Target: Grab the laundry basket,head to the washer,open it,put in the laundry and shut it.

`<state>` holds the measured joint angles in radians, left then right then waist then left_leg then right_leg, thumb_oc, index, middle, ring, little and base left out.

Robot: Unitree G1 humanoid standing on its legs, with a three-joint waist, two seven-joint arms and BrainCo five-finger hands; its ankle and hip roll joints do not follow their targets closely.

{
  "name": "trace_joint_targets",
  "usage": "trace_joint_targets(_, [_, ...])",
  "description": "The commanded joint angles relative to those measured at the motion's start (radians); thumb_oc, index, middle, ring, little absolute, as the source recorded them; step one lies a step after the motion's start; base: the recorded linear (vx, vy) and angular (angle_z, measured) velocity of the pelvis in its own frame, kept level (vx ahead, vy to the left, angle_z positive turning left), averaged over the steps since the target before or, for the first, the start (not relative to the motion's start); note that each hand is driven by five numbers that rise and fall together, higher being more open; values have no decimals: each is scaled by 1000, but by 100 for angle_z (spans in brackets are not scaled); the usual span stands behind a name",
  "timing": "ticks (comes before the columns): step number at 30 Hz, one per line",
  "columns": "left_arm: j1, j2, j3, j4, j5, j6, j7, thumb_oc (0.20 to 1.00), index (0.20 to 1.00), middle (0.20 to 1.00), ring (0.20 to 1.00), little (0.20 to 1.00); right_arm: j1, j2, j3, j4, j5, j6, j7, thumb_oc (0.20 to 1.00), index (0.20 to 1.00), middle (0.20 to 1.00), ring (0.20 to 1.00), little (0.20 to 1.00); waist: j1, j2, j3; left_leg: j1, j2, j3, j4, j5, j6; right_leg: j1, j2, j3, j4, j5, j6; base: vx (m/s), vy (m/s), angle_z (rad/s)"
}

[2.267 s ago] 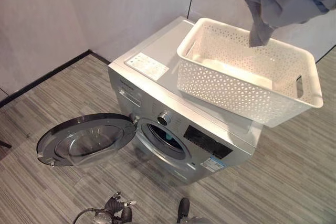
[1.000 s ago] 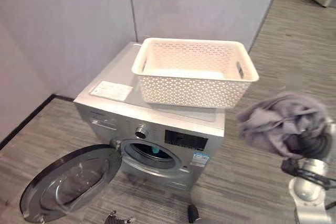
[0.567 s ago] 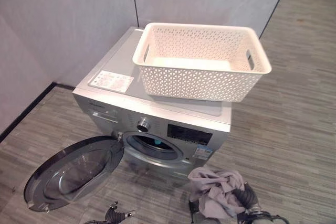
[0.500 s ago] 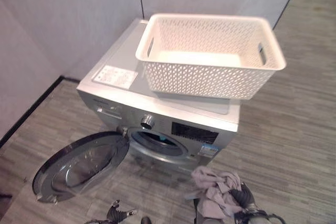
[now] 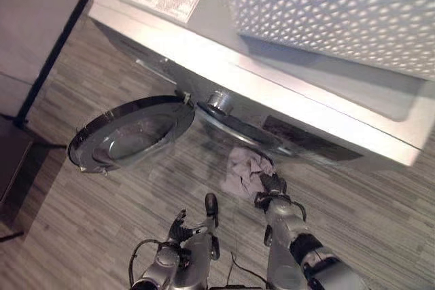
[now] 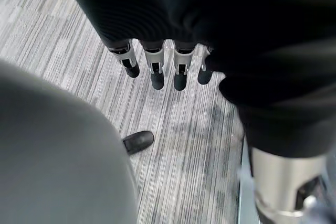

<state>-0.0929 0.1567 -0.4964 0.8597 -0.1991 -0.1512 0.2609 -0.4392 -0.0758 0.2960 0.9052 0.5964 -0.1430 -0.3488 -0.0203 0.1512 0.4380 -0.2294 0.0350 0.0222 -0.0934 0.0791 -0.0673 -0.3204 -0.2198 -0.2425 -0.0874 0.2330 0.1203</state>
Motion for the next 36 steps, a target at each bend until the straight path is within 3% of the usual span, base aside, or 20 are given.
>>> trace_joint_targets(1, [-3,31,-64,-20,-52,-51,19,1000,1000,1000,1000,1000,-67,56,-94,80,166,-86,-26,200,200,200,200,200,26,43,-28,-64,-22,-7,6,-11,-7,4,-70,27,80,-117,69,-44,4,34])
trace_joint_targets(2, [-5,32,-64,-21,-53,-50,19,1000,1000,1000,1000,1000,-70,56,-96,82,166,-86,-24,200,200,200,200,200,26,43,-31,-70,-23,-8,6,-8,-7,-1,-70,26,78,-113,69,-41,9,28])
trace_joint_targets(3, [1,43,-94,-56,-52,-53,12,1000,1000,1000,1000,1000,-150,54,-173,133,241,-119,-41,200,200,200,200,200,42,75,-20,-90,-31,-19,6,-4,-12,-13,-76,14,85,-119,72,-26,5,33])
trace_joint_targets(9, [-8,58,-129,-88,-46,-51,-3,1000,1000,1000,1000,1000,-293,11,-292,208,360,-172,-51,200,200,200,200,200,80,130,-13,-139,-46,-38,6,4,-17,-50,-86,-7,95,-128,75,-10,-6,23])
trace_joint_targets(11, [-11,65,-136,-103,-43,-54,-6,1000,1000,1000,1000,1000,-379,-26,-341,199,414,-218,-61,200,200,200,200,200,104,173,-4,-176,-60,-50,6,10,-19,-82,-97,-11,105,-135,78,-23,3,13])
trace_joint_targets(12, [-12,69,-142,-112,-44,-58,-6,1000,1000,1000,1000,1000,-440,-57,-347,187,410,-235,-76,200,200,200,200,200,119,194,-1,-198,-67,-54,6,14,-18,-106,-100,-13,114,-139,78,-17,7,18])
trace_joint_targets(14, [-14,70,-146,-117,-41,-58,-9,1000,1000,1000,1000,1000,-475,-81,-353,186,403,-240,-85,200,200,200,200,200,130,205,-2,-213,-69,-56,6,17,-19,-124,-103,-13,124,-144,77,-14,2,18])
trace_joint_targets(17, [-7,93,-145,-155,-31,-73,-10,1000,1000,1000,1000,1000,-612,-221,-340,122,296,-264,-161,200,200,200,200,200,168,243,-9,-257,-85,-77,6,15,-22,-178,-113,-4,172,-194,78,22,-37,11])
trace_joint_targets(19, [-11,100,-143,-164,-29,-79,-9,1000,1000,1000,1000,1000,-673,-324,-323,120,194,-235,-224,200,200,200,200,200,180,257,-15,-275,-91,-90,6,18,-22,-209,-121,-5,204,-212,77,22,-45,25])
trace_joint_targets(20, [-9,114,-134,-168,-29,-87,-5,1000,1000,1000,1000,1000,-756,-458,-279,133,82,-195,-273,200,200,200,200,200,195,265,-26,-293,-97,-99,6,24,-22,-234,-127,-5,224,-222,76,-22,-31,36])
trace_joint_targets(21, [-9,120,-130,-175,-32,-92,-4,1000,1000,1000,1000,1000,-803,-533,-254,131,26,-177,-303,200,200,200,200,200,205,269,-30,-302,-98,-103,6,28,-24,-247,-131,-7,235,-226,77,-15,-20,32])
trace_joint_targets(25, [-20,131,-113,-203,-34,-94,0,1000,1000,1000,1000,1000,-933,-727,-158,69,-112,-134,-392,200,200,200,200,200,225,275,-43,-328,-100,-108,6,35,-27,-291,-131,4,266,-238,76,1,-18,13])
trace_joint_targets(26, [-13,140,-102,-210,-31,-89,-1,1000,1000,1000,1000,1000,-996,-842,-111,-11,-238,-93,-489,200,200,200,200,200,223,264,-50,-336,-100,-112,6,35,-30,-307,-128,8,276,-243,75,14,-45,23])
trace_joint_targets(27, [-11,141,-100,-209,-26,-84,0,1000,1000,1000,1000,1000,-1027,-895,-80,-52,-340,-42,-561,200,200,200,200,200,224,258,-54,-341,-99,-114,6,35,-31,-317,-126,11,282,-247,73,25,-65,35])
trace_joint_targets(28, [-17,143,-90,-211,-16,-77,0,1000,1000,1000,1000,1000,-1079,-997,21,-110,-588,110,-642,200,200,200,200,200,223,249,-58,-348,-98,-116,6,36,-33,-333,-121,16,295,-255,71,13,-75,35])
trace_joint_targets(29, [-19,140,-76,-218,-14,-85,0,1000,1000,1000,1000,1000,-1134,-1053,99,-94,-701,210,-636,200,200,200,200,200,221,243,-61,-355,-97,-118,6,36,-36,-354,-121,21,314,-262,69,1,-75,21])
trace_joint_targets(31, [-19,143,-72,-233,-12,-91,-4,1000,1000,1000,1000,1000,-1196,-1070,228,7,-769,266,-588,200,200,200,200,200,226,235,-63,-361,-94,-115,6,39,-40,-367,-121,25,325,-262,70,-27,-51,10])
trace_joint_targets(32, [-23,143,-67,-244,-24,-90,-18,1000,1000,1000,1000,1000,-1236,-1032,352,167,-726,249,-425,200,200,200,200,200,225,230,-59,-368,-89,-108,6,42,-43,-385,-114,34,330,-257,69,-37,-34,10])
trace_joint_targets(34, [-26,153,-50,-261,-41,-78,-36,1000,1000,1000,1000,1000,-1253,-974,386,357,-556,213,-217,1000,1000,1000,1000,1000,219,220,-53,-372,-82,-92,6,42,-46,-394,-108,42,327,-254,66,-18,-21,-1])
trace_joint_targets(36, [-21,150,-52,-272,-59,-51,-47,1000,1000,1000,1000,1000,-1238,-920,377,459,-460,202,-148,1000,1000,1000,1000,1000,204,212,-39,-364,-76,-81,6,45,-47,-389,-102,44,320,-249,64,1,-18,-12])
